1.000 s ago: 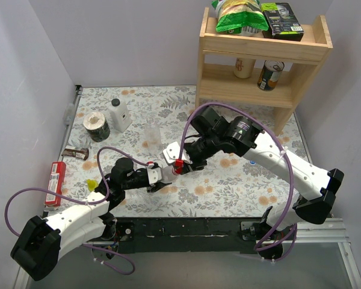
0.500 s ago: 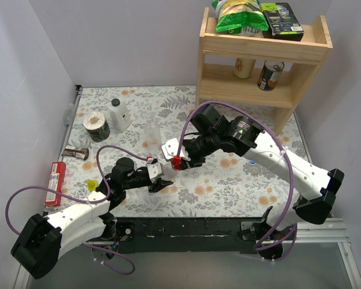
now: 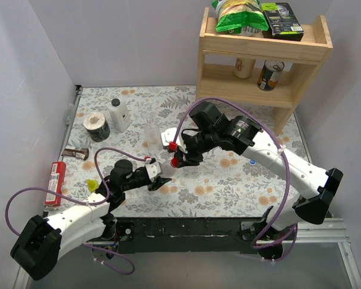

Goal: Screw on the bottle caps

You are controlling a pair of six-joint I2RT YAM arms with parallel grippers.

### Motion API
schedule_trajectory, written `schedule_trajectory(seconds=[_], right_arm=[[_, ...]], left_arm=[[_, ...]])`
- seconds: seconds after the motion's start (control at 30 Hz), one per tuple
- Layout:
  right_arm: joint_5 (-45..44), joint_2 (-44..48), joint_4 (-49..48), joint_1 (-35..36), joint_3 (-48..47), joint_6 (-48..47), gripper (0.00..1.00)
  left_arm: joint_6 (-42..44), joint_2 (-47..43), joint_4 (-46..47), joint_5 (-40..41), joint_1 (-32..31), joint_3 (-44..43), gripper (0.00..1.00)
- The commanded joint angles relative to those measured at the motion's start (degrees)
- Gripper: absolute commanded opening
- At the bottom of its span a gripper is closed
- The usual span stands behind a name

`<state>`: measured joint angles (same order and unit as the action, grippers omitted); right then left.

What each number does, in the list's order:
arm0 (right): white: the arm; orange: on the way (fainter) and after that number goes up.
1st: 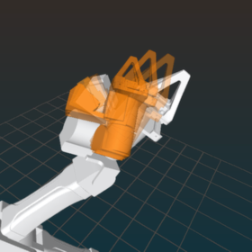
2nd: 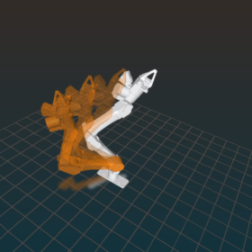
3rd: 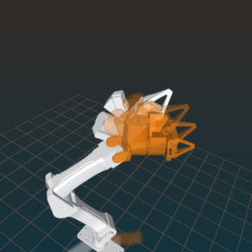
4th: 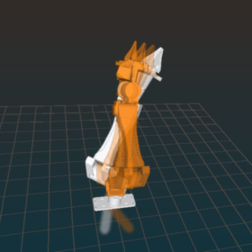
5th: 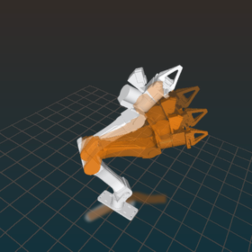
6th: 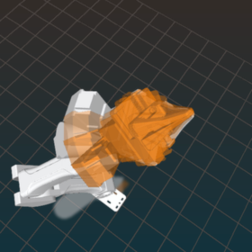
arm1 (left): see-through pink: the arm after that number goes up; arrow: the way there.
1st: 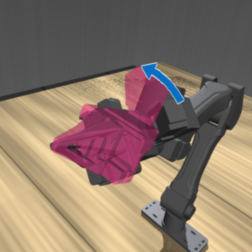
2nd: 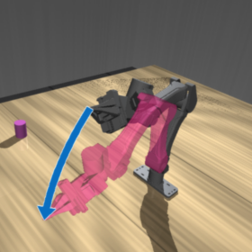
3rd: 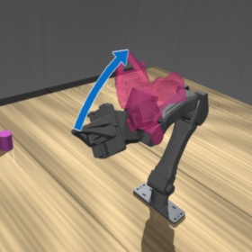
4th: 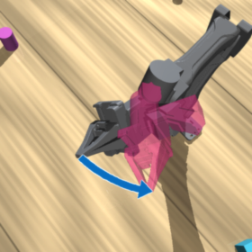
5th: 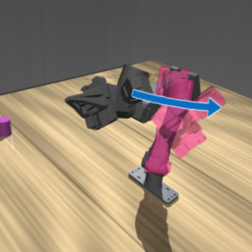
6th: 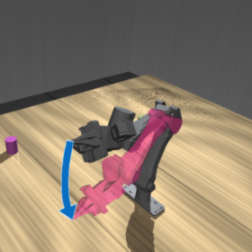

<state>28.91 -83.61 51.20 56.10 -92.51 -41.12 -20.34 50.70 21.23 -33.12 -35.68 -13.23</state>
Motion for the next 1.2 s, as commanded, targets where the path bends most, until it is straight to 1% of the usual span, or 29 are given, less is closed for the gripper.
schedule_trajectory(seconds=[0.0,0.1,0.23,0.27,0.3,0.33,0.37,0.4,0.43,0.47,0.5,0.53,0.57,0.6,0.63,0.67,0.7,0.77,0.8,0.83,0.87,0.9,0.93,0.97,1.07,1.17], right_arm=[[-0.95,-4.27,5.49,0.07,0.58,6.66,0.32],[-2.45,-4.80,3.56,0.07,0.49,12.54,0.32],[-4.38,-7.61,5.40,-0.02,-2.75,18.44,0.31],[-5.43,-7.70,5.40,-0.02,-2.76,19.84,0.31],[-6.57,-7.88,4.88,-0.02,-2.94,23.33,0.29],[-7.63,-7.97,4.35,-0.02,-3.55,25.98,0.26],[-8.42,-8.14,4.17,0.07,-4.34,27.40,0.26],[-8.08,-8.49,4.08,-0.02,-5.39,28.54,0.32],[-7.73,-9.54,4.78,-0.02,-6.79,28.47,0.46],[-7.38,-10.25,5.48,-0.02,-11.59,27.68,0.54],[-7.46,-10.95,6.62,-0.11,-14.16,26.20,0.62],[-7.90,-12.35,9.33,-0.02,-17.76,23.14,0.75],[-8.25,-13.23,11.71,-0.37,-24.67,21.37,0.81],[-7.99,-14.11,14.17,-1.24,-29.26,19.78,0.84],[-7.81,-16.12,19.59,-1.77,-33.22,16.72,0.85],[-7.20,-16.66,21.47,-2.39,-38.83,16.17,0.86],[-5.89,-16.67,22.70,-3.70,-39.41,15.81,0.86],[-1.77,-13.17,23.16,-4.33,-36.19,12.48,0.87],[-0.44,-11.07,22.20,-4.24,-30.51,10.21,0.87],[0.96,-6.43,20.80,-4.33,-26.62,7.92,0.87],[2.80,-3.95,17.22,-4.33,-23.10,3.12,0.87],[2.91,-1.75,15.44,-3.89,-16.89,1.24,0.87],[2.30,1.49,14.12,-3.28,-14.74,-0.43,0.87],[0.56,2.48,12.80,-2.23,-13.24,-4.02,0.86],[-1.04,3.28,11.82,-1.52,-11.03,-10.27,0.84],[-1.48,2.58,10.50,-1.43,-10.50,-11.17,0.82]], left_arm=[[0.65,-3.33,16.11,0.25,-0.27,-1.36,0.00],[-0.84,-2.45,16.47,1.83,-0.27,-2.32,0.00],[-0.75,-2.09,14.63,4.20,-0.62,-3.20,0.00],[-0.93,-2.27,14.02,6.21,-0.62,-3.46,0.00],[-0.84,-2.44,13.84,7.10,-0.62,-3.38,0.00],[-0.93,-2.71,13.57,8.07,-0.62,-3.29,0.00],[-1.02,-2.88,12.00,8.77,-0.62,-3.64,0.00],[-0.67,-3.06,10.94,9.47,-0.70,-3.81,0.00],[-0.32,-3.41,9.98,9.57,-0.71,-3.82,0.00],[-0.14,-4.37,7.53,9.40,-0.62,-3.82,0.00],[-0.31,-4.81,6.11,8.44,-0.62,-3.90,0.00],[-0.49,-5.25,4.53,7.73,-0.62,-3.99,0.00],[-0.67,-5.52,0.43,6.68,-0.62,-4.43,0.00],[-0.84,-5.70,-1.96,4.23,-0.62,-5.30,0.00],[-1.28,-5.78,-4.34,2.47,-0.62,-5.92,0.00],[-1.63,-5.87,-7.58,1.06,-0.62,-6.01,0.00],[-2.24,-6.05,-8.65,-0.17,-0.53,-6.19,0.00],[-3.30,-5.87,-11.81,-3.69,-0.53,-6.28,0.00],[-3.39,-5.35,-12.87,-4.57,-0.53,-6.45,0.00],[-3.39,-5.26,-13.75,-5.54,-0.53,-6.54,0.00],[-2.96,-5.34,-15.33,-6.16,-0.44,-6.72,0.00],[-2.52,-5.52,-16.22,-6.68,-0.35,-6.89,0.00],[-2.17,-5.61,-16.83,-7.30,-0.27,-7.50,0.00],[-1.21,-5.70,-18.06,-7.57,-0.18,-7.86,0.00],[1.86,-4.73,-21.13,-8.62,-0.09,-10.14,0.00],[2.93,-3.94,-24.04,-8.71,-0.09,-11.46,0.00]])
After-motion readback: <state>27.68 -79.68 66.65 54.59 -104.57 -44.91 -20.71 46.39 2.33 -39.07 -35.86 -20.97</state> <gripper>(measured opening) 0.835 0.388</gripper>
